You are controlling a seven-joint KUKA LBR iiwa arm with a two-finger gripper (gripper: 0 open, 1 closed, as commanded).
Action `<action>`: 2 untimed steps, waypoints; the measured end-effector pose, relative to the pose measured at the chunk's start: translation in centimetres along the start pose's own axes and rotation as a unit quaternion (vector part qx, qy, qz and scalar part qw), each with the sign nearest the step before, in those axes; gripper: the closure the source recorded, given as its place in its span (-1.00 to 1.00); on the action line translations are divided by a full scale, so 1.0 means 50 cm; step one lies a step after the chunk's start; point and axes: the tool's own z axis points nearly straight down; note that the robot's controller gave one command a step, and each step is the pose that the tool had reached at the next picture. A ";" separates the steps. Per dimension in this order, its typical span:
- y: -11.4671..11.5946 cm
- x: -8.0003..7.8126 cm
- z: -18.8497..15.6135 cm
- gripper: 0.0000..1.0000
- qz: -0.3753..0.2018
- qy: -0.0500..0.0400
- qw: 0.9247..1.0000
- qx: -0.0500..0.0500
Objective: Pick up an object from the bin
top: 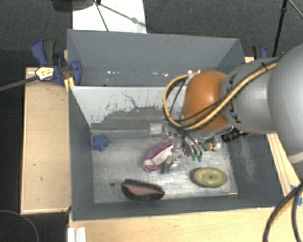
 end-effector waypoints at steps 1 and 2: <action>0.002 -0.001 -0.003 1.00 0.000 -0.002 1.000 -0.001; -0.037 0.015 -0.336 1.00 -0.132 -0.004 0.991 0.001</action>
Offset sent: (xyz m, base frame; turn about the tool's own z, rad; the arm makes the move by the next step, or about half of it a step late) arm 0.0000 0.0000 0.0000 0.0000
